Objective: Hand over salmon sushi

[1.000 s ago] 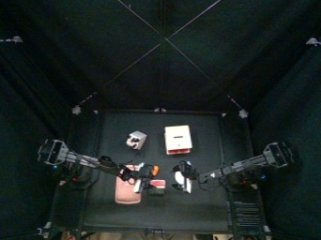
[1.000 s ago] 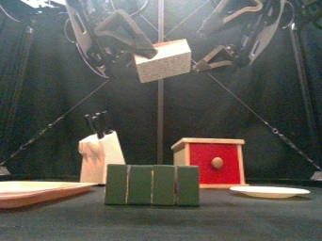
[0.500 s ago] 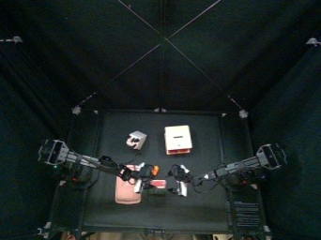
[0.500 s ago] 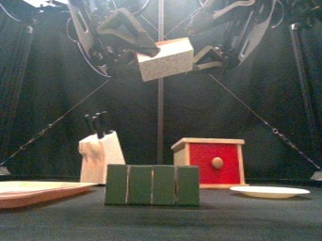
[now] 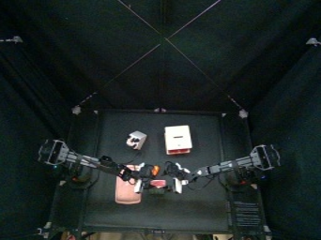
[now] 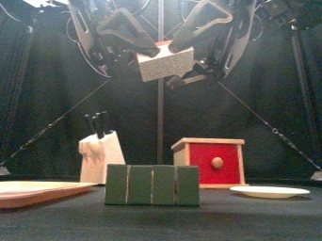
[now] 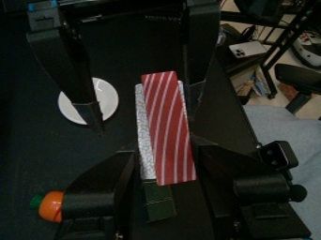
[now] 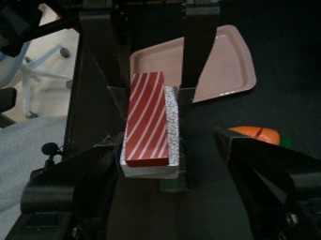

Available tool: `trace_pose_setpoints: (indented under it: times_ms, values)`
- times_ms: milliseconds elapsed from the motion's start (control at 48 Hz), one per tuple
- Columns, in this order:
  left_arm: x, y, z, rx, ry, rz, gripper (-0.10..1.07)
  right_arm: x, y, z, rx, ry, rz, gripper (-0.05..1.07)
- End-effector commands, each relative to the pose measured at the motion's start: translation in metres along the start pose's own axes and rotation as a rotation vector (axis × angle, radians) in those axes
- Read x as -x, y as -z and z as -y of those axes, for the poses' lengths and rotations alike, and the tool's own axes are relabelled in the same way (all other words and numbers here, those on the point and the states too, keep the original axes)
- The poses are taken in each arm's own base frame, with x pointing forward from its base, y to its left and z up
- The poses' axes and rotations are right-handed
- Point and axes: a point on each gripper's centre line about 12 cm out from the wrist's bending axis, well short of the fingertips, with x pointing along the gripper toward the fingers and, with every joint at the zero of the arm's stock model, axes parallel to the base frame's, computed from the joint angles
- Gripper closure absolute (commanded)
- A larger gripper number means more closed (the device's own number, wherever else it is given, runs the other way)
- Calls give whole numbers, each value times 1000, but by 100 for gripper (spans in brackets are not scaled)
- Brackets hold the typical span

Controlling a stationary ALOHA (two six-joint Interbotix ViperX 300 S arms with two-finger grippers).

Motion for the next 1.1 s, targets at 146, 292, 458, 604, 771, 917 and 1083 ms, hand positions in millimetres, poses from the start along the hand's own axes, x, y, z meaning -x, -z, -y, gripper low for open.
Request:
trace_pose_setpoints:
  times_ms: [146, 292, 458, 604, 771, 917, 1083]
  values:
    - [0, -12, 2, -6, 9, 31, 29, 5, -16, -5, -1, -16, 41, 12]
    - [-2, -11, 1, -4, 7, 27, 29, 5, -14, -6, -6, -28, 34, 25]
    - [-7, -9, -1, 0, 1, 16, 28, 5, -15, -8, -11, -47, 31, 35]
    - [-9, -9, -2, 1, 2, 16, 27, 5, -15, -8, -14, -47, 31, 37]
    - [-8, -9, -1, 1, 4, 15, 19, 6, -15, -8, -18, -48, 33, 37]
    - [-8, -9, -1, 1, 4, 16, 8, 7, -14, -8, -20, -47, 31, 37]
    - [-7, -9, 0, 0, 5, 17, -1, 7, -13, -8, -21, -48, 29, 37]
